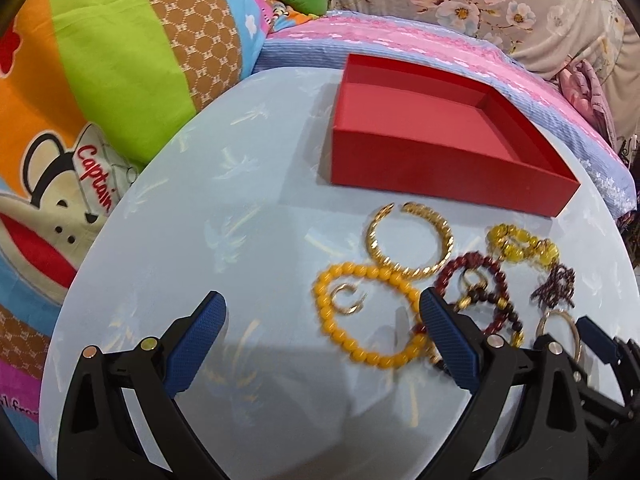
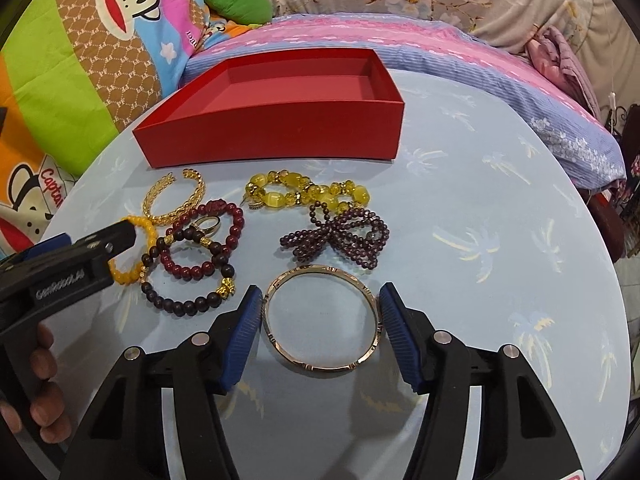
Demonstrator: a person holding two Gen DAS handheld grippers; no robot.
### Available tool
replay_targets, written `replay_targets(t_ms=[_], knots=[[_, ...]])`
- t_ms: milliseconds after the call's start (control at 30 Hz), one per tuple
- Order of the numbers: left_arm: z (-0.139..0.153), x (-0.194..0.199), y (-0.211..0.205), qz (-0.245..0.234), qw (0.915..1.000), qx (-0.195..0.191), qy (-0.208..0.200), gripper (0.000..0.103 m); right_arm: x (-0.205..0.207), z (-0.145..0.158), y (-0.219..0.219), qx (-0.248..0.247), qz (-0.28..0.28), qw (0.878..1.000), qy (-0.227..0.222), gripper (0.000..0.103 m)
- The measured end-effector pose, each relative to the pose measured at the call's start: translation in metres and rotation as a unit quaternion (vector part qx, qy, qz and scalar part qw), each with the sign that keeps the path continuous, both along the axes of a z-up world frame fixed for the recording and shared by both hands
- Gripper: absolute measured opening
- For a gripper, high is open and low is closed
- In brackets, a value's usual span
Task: Organize jewelry
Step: 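Close the right tool on the rose-gold bangle while the left tool approaches the gold twisted cuff, then grasp the gold twisted cuff with the left tool while the right tool lifts the bangle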
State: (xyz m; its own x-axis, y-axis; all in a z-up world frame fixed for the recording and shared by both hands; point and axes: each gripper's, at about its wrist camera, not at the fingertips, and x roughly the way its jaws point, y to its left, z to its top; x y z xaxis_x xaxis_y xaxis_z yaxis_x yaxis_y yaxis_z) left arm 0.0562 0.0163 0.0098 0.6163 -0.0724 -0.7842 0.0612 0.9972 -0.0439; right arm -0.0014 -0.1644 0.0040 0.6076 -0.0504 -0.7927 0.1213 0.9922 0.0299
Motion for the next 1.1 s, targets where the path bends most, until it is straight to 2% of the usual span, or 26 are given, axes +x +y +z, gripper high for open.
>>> replay_targets(t_ms=[100,267,433,500,567,633,700,900,1100], knots=[[0.003,0.013,-0.012,-0.015,0.9998,-0.011,0.001,0.093,0.001,0.003,-0.007,0.009,-0.007,1.0,0.0,0.058],[-0.002,0.034,-0.033,-0.033,0.9994,-0.005,0.01,0.094,0.006,0.005,-0.012,0.014,-0.012,1.0,-0.001,0.058],[-0.013,0.047,-0.039,-0.031,0.9992,-0.009,0.024,0.093,0.009,0.001,-0.015,0.015,-0.012,1.0,0.004,0.058],[-0.014,0.047,-0.039,-0.034,0.9991,-0.006,0.023,0.088,0.009,0.001,-0.015,0.016,-0.012,1.0,0.005,0.058],[-0.012,0.046,-0.039,-0.036,0.9992,-0.002,0.017,0.079,0.009,0.001,-0.015,0.017,-0.012,1.0,0.004,0.058],[-0.01,0.044,-0.04,-0.042,0.999,-0.002,0.013,0.063,0.009,0.001,-0.015,0.018,-0.012,1.0,0.004,0.058],[-0.008,0.044,-0.039,-0.048,0.9988,-0.005,0.012,0.055,0.009,0.001,-0.015,0.018,-0.011,1.0,0.004,0.058],[-0.004,0.037,-0.034,-0.049,0.9984,-0.02,0.016,0.055,0.003,0.009,-0.012,0.017,-0.008,1.0,-0.005,0.058],[0.015,0.022,-0.026,-0.049,0.9985,-0.024,0.007,0.055,-0.006,0.028,-0.01,0.02,-0.004,1.0,-0.02,0.058]])
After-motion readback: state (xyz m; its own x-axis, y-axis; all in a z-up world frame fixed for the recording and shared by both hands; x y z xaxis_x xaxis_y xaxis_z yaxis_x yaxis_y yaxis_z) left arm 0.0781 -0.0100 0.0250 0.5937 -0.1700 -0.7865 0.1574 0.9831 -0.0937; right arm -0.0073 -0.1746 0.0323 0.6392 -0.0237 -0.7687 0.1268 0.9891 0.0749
